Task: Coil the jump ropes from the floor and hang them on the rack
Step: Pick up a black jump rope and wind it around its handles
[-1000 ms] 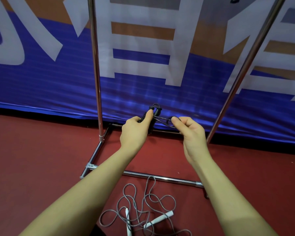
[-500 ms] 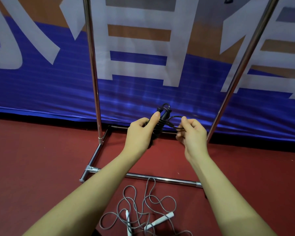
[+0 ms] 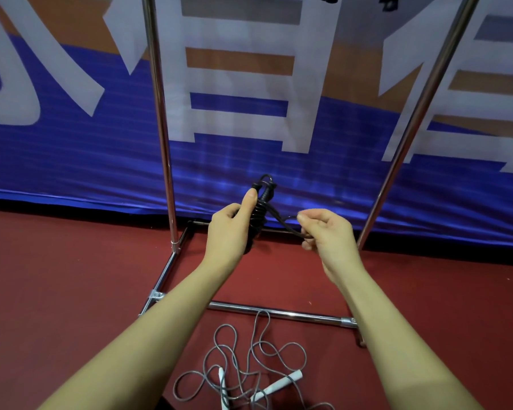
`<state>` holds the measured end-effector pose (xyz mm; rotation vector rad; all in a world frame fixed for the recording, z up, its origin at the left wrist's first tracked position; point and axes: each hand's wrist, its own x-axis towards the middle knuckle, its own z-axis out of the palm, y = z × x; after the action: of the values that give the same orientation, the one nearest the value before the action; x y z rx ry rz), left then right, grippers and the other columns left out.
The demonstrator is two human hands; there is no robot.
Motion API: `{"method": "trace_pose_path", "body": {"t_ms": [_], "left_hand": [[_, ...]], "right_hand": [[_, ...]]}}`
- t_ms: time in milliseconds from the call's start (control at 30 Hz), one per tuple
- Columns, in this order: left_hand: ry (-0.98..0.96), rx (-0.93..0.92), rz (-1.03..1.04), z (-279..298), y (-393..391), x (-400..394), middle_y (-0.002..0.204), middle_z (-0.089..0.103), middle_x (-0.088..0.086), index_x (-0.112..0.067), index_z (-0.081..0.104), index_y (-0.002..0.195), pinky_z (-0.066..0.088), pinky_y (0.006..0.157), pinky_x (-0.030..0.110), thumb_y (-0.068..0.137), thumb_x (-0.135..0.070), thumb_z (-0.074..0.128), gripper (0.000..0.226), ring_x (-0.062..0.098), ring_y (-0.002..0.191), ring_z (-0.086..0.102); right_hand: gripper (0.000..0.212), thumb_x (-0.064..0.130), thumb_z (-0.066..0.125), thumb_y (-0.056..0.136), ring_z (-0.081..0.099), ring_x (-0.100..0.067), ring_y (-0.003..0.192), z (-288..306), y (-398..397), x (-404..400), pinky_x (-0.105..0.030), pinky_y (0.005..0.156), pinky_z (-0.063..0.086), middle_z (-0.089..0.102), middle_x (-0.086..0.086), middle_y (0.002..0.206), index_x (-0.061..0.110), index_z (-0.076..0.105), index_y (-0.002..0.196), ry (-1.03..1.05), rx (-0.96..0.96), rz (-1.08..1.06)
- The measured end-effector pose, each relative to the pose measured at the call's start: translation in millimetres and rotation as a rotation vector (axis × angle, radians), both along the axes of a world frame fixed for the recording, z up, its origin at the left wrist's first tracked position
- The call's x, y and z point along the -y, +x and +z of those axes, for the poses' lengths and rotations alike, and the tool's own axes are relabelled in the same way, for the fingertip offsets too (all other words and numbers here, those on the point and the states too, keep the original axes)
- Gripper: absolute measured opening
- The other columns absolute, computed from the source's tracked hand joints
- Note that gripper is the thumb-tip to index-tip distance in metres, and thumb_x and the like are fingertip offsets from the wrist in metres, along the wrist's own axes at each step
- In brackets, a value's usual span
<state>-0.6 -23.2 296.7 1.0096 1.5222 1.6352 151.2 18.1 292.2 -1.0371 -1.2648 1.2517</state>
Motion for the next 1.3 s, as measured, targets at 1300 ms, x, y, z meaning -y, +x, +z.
{"method": "trace_pose_path", "body": {"t_ms": [1300], "left_hand": [[-0.018,0.432,-0.39,5,12,0,0.088,0.062,0.017,-0.002,0.056,0.099,0.047,0.05,0.027,0.097,-0.032,0.049,0.031,0.017,0.058,0.058]], "right_hand": [[0.018,0.002,0.038,0.099,0.069,-0.027,0.099,10,3,2,-0.034,0.087,0.055,0.073,-0.014,0.095,0.008,0.042,0.083,0.035,-0.498,0.217]]}}
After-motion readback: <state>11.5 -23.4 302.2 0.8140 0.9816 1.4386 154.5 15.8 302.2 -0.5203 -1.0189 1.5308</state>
